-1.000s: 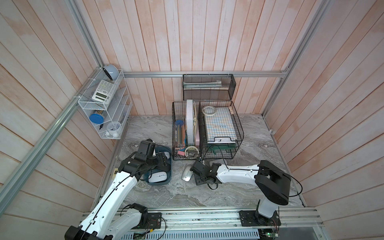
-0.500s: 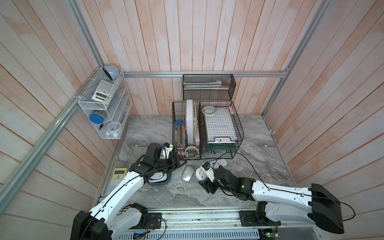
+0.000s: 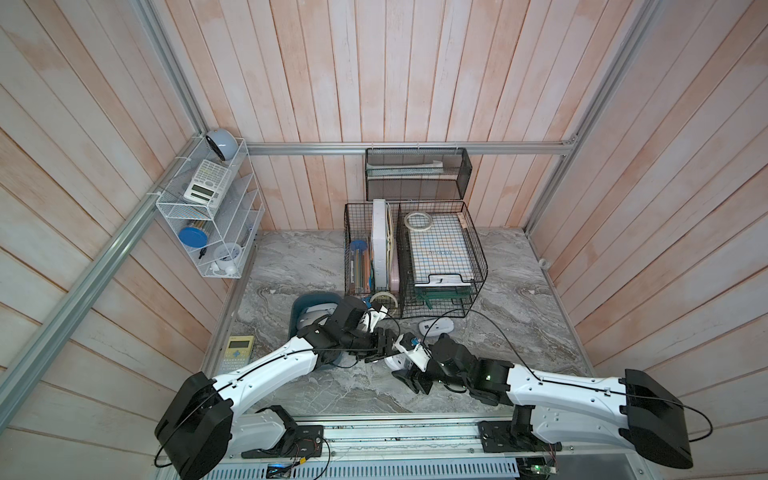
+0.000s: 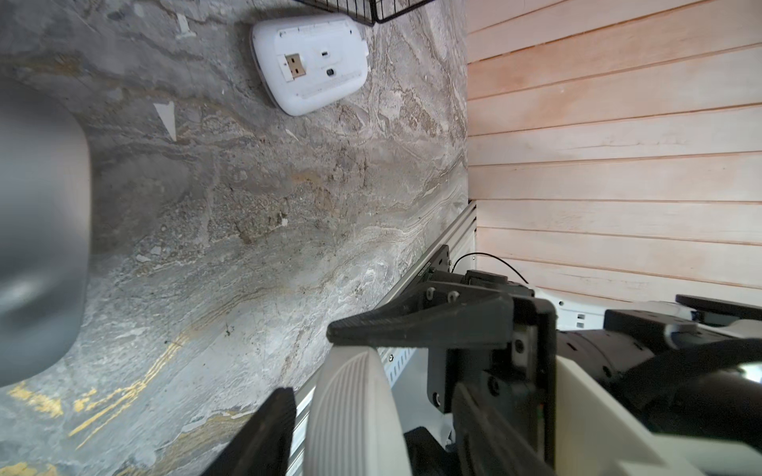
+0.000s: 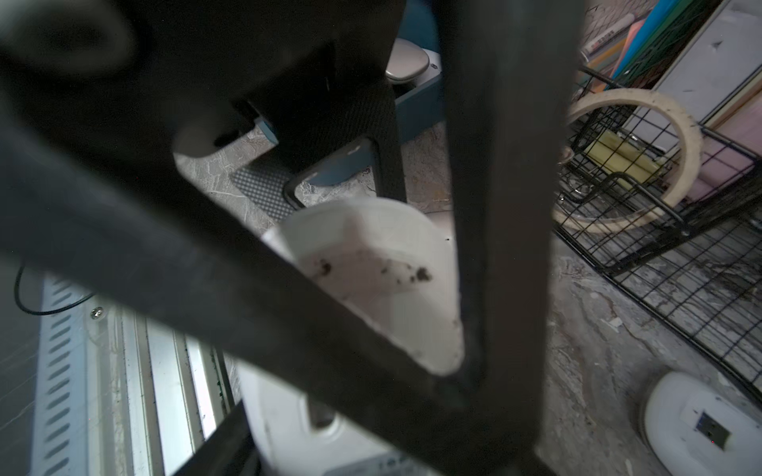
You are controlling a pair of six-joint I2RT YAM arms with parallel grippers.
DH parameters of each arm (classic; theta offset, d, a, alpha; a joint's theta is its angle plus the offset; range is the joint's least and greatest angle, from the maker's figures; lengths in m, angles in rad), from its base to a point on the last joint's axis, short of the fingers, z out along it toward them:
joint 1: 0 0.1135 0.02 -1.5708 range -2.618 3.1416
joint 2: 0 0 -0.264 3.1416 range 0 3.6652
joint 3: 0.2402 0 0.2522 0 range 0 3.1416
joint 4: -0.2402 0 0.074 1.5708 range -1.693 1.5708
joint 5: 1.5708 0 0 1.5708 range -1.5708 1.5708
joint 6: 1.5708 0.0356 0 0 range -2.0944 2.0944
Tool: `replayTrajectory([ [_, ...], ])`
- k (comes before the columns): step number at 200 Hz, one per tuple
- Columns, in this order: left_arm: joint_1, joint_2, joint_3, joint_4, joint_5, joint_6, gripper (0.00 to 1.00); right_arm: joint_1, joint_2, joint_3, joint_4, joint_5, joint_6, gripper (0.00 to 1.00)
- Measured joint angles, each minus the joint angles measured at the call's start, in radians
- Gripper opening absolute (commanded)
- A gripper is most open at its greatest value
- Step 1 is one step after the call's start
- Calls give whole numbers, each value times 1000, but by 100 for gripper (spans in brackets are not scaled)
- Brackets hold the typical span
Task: Put the mouse in the storage box
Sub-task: Pick up the mouse from the center of the board, then place the mouse in the storage box.
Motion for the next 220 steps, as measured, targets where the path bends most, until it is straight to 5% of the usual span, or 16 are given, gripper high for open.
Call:
replayTrajectory([
  [66, -73, 73, -3, 39, -3, -26, 47, 1, -1, 0, 0, 10, -18, 44],
  [97, -75, 78, -5, 34, -14, -41, 30, 1, -1, 0, 3, 20, -27, 47],
  [113, -74, 78, -5, 28, -19, -65, 23, 6, -1, 0, 2, 31, -42, 60],
  [137, -70, 71, -5, 29, -22, -59, 20, 6, -2, 0, 7, 31, -34, 97],
  [153, -57, 50, -5, 27, -21, -53, 20, 6, -9, 0, 7, 39, -31, 98],
  [182, 55, -32, -2, -46, -30, -10, 20, 6, -55, -10, 16, 84, -23, 98],
  [220, 309, -119, 177, -457, -226, 189, 20, 5, -172, -116, 80, 171, -13, 97],
])
